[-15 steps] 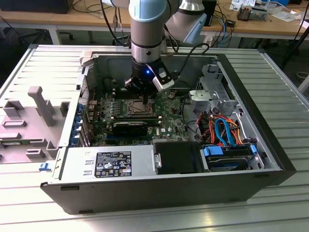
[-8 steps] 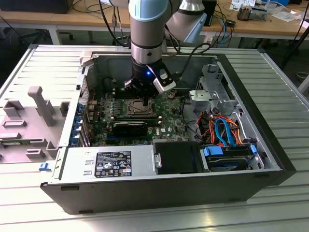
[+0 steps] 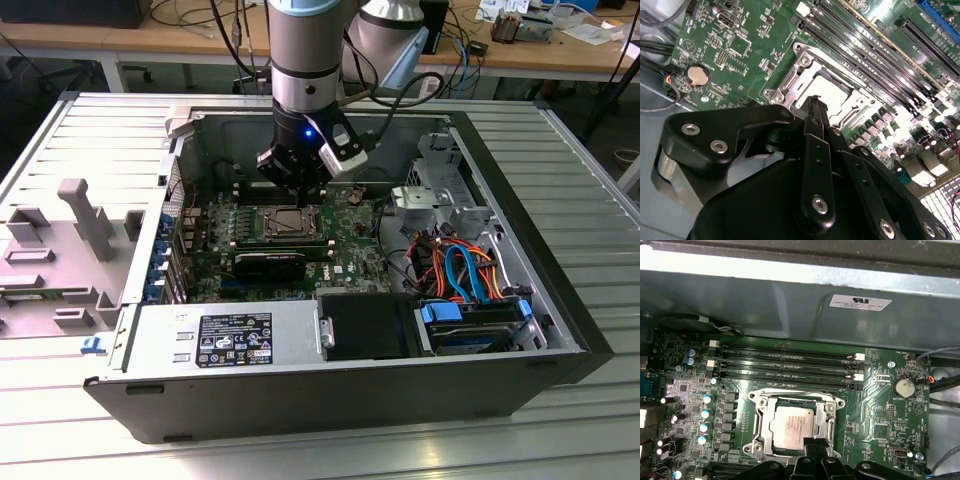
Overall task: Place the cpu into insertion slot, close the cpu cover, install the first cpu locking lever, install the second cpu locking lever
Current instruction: 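Install the first cpu locking lever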
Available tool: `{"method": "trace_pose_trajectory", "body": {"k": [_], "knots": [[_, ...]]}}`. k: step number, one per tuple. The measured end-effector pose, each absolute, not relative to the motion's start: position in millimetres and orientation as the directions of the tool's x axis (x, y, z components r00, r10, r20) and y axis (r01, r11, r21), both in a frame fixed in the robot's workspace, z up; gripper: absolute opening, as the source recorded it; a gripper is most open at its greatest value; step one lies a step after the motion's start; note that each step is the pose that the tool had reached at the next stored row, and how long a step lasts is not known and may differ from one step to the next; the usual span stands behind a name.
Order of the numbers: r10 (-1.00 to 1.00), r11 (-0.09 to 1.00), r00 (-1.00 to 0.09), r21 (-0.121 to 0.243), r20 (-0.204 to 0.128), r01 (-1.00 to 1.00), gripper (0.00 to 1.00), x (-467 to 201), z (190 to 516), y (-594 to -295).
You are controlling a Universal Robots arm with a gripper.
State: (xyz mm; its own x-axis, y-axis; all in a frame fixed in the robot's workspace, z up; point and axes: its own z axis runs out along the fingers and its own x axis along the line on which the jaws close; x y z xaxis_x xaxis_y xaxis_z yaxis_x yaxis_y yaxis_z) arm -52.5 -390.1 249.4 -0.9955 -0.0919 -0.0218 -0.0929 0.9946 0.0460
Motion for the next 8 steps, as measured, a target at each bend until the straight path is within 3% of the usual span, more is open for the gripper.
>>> {"method": "trace_pose_trajectory", "body": {"k": [8], "knots": [[-0.092,0.995,-0.996,0.046,-0.022,-0.093,0.11,-52.5,249.4,-390.1]]}}
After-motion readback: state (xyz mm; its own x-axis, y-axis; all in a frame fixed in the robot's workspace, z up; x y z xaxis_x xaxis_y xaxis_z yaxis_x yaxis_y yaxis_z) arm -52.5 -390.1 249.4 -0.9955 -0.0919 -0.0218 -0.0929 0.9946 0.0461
